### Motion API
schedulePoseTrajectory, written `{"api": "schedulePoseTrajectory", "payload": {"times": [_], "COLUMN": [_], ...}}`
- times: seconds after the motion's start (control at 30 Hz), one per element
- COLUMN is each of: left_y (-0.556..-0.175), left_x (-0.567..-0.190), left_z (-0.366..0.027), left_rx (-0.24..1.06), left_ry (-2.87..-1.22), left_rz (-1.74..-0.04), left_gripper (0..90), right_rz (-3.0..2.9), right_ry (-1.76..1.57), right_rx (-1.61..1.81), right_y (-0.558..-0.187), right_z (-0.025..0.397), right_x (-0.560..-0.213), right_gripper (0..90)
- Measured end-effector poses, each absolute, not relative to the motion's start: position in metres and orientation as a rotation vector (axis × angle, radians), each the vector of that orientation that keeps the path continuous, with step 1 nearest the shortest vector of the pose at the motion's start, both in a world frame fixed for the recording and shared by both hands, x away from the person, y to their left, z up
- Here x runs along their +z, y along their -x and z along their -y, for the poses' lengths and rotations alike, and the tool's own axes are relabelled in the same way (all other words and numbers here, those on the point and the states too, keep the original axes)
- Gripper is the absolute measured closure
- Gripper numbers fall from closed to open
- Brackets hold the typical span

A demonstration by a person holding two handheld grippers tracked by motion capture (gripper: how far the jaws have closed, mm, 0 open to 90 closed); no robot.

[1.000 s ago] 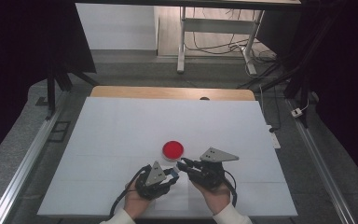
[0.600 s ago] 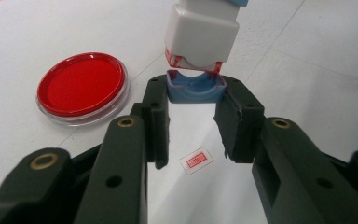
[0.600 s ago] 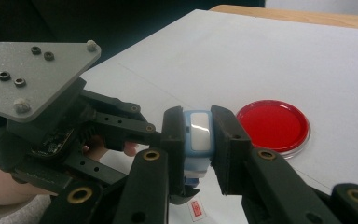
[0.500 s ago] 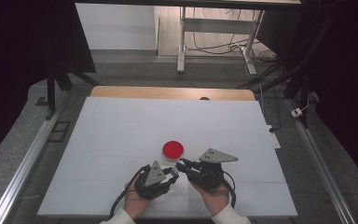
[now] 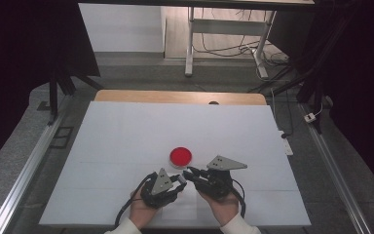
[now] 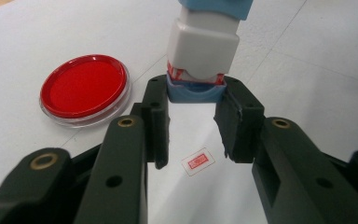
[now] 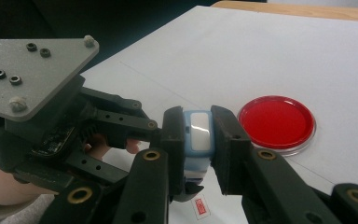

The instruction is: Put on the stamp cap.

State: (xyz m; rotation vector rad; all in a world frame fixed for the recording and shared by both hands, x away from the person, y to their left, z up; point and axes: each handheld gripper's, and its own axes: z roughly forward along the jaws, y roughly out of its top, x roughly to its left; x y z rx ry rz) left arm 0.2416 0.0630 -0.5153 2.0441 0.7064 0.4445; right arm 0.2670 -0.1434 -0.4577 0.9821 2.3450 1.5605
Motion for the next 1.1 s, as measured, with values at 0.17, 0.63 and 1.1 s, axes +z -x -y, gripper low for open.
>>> {"api": "schedulePoseTrajectory", "payload": {"times": [0.17,0.63,1.1], "left_y": [-0.2412,-0.2392,-0.2383], "left_x": [-0.5153,-0.516,-0.5169], "left_z": [-0.0628,-0.0607,-0.059], "left_rx": [0.454,0.48,0.505], "left_ry": [-2.042,-2.046,-2.071], "left_rz": [-0.706,-0.698,-0.696], "left_gripper": [65.0,65.1,65.3], "right_rz": [-2.351,-2.358,-2.374], "right_ry": [-0.988,-1.016,-1.026], "right_rx": [1.558,1.531,1.516], "right_y": [-0.267,-0.2662,-0.2667], "right_z": [0.1431,0.142,0.1405], "right_x": [-0.4581,-0.4574,-0.4597], "right_gripper": [75.4,75.4,75.5]}}
